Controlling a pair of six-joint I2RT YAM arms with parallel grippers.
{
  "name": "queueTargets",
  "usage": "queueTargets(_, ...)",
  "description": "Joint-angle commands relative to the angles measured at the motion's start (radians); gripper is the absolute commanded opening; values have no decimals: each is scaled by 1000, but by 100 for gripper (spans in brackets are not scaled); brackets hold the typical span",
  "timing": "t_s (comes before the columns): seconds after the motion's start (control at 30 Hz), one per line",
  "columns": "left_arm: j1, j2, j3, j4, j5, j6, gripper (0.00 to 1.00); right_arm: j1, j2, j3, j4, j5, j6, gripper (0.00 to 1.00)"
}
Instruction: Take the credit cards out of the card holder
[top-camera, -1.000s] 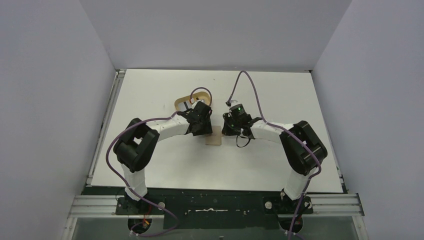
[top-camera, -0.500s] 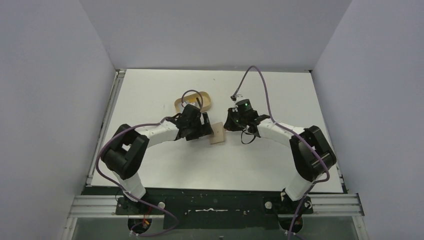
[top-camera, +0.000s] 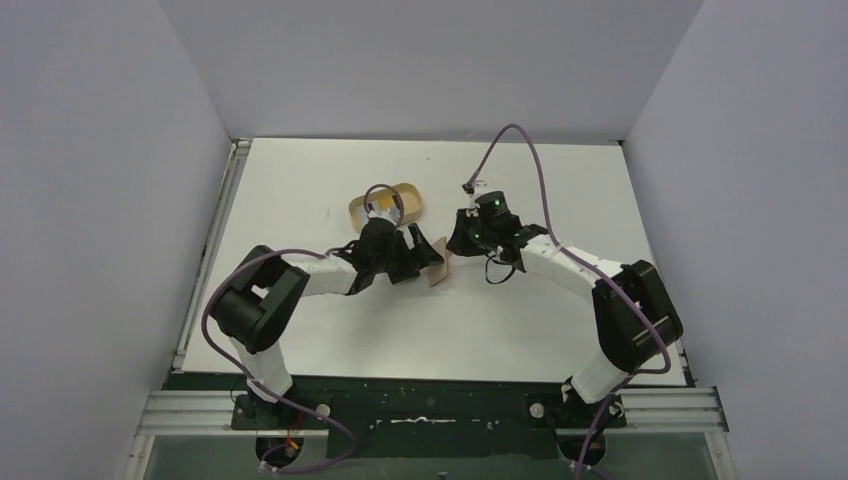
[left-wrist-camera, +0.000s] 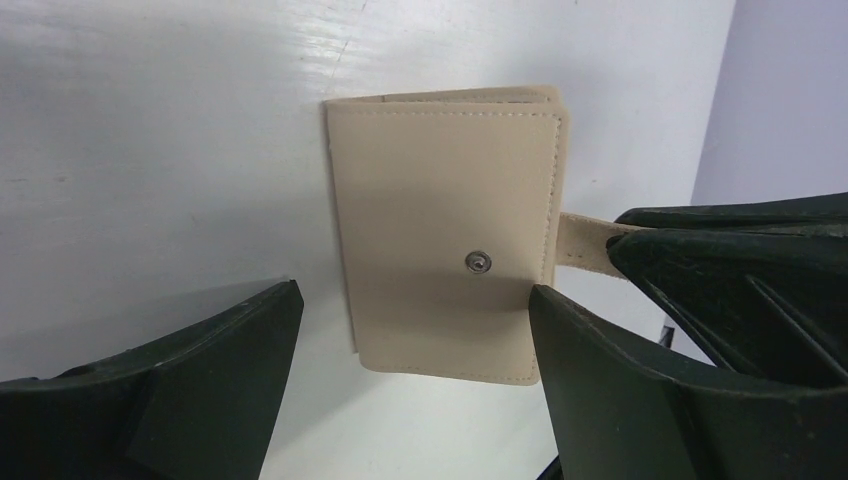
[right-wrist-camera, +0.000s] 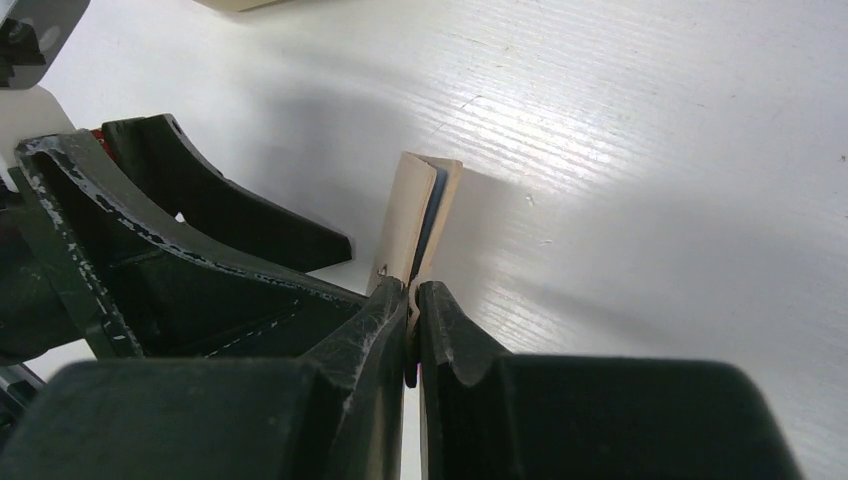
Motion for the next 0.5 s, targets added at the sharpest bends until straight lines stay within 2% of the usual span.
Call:
queueTargets(0.0,13,6,-36,187,33,-59,83,-4,-34,30,20,-10,-14,0)
queueTargets(0.27,46,9,-95,313,70,-110,83,-4,-47,37,9,-8,-23,0)
queueTargets(0.47,63,71,-140,520,124,-204,83,-4,-51,49,-18,1,-38,0)
